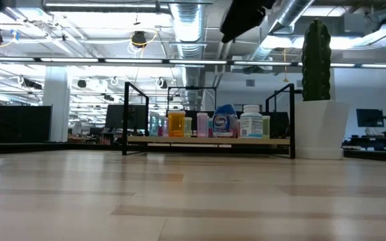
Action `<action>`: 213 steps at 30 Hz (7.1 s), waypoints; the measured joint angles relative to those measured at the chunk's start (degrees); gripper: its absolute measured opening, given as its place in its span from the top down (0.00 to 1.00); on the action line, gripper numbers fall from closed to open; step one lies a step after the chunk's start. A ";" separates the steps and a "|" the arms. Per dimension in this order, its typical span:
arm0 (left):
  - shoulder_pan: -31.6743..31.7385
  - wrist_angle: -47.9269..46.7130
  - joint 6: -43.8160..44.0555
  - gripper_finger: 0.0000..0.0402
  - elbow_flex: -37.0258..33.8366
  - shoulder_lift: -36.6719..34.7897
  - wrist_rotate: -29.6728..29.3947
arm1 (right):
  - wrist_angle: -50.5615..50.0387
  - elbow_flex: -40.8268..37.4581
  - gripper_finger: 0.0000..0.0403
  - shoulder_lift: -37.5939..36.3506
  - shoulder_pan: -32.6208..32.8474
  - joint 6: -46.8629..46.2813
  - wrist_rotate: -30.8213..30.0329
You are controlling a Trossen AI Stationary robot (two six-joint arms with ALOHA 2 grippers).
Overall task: Pick and place medicine bottles onto shelf by color
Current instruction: Put the yellow pill bottle on the shelf
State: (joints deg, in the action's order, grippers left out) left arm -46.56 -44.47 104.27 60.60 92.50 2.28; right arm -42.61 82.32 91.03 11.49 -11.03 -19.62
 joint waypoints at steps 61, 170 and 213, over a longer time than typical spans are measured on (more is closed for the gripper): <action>51.06 2.35 -89.63 0.74 10.32 -8.10 -3.15 | 48.70 -15.20 0.33 8.56 -13.00 5.46 8.37; 45.15 85.62 -97.97 0.44 -22.12 -17.52 -12.22 | 93.74 -30.19 0.73 5.90 -12.13 2.91 17.91; 43.20 71.38 -94.28 0.79 -22.14 -16.60 -3.04 | 31.94 -17.70 0.36 -11.21 -6.77 4.09 18.56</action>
State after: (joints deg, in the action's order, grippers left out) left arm -3.36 26.92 10.00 38.46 75.90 -0.75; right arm -10.67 64.62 79.82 4.71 -6.94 -1.05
